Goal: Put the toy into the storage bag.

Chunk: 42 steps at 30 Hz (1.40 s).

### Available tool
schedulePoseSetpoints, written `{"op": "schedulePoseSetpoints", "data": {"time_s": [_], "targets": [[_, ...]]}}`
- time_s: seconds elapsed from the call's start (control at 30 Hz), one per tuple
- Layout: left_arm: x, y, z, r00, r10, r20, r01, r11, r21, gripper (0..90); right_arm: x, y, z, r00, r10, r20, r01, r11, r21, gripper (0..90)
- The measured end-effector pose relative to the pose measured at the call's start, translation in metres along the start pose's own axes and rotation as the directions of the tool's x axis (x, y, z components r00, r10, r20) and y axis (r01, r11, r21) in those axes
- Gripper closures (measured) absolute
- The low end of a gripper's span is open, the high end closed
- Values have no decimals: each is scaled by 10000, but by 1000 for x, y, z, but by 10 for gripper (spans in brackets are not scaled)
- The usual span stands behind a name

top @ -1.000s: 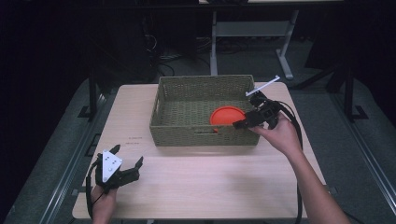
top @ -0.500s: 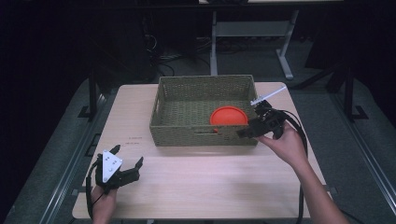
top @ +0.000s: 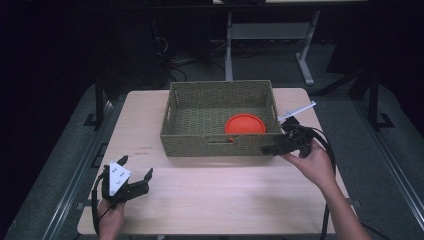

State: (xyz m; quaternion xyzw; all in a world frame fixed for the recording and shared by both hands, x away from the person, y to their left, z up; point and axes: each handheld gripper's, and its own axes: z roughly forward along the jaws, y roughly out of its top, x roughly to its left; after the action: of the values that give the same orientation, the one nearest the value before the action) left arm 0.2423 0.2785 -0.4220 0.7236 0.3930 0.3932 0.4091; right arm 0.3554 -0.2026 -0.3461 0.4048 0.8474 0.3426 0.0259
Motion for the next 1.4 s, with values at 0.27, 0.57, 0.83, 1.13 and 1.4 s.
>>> {"op": "schedulePoseSetpoints", "data": {"time_s": [0.27, 0.57, 0.83, 1.13, 1.4], "targets": [[0, 0, 0, 10000, 35, 4, -35, 10000, 21, 128, -1, -15, 2, 10000, 36, 15, -37, 9997, 231, 262], [0, -1, 1, 10000, 11, 17, -11, 10000, 48, 128, -3, -33, 6, 9999, 102, -59, -102, 9998, 141, 263], [-1, -1, 2, 10000, 10, 41, -11, 9999, 100, 128, -8, -49, 6, 9995, 314, -49, -313, 9994, 160, 261], [-1, -1, 2, 10000, 39, 71, -39, 10000, 62, 128, -13, -66, 3, 9988, 488, -67, -488, 9988, 49, 256], [-2, -1, 4, 9998, 143, 122, -144, 9999, 92, 128, -18, -84, 3, 9979, 646, -37, -646, 9979, 19, 250]]}}
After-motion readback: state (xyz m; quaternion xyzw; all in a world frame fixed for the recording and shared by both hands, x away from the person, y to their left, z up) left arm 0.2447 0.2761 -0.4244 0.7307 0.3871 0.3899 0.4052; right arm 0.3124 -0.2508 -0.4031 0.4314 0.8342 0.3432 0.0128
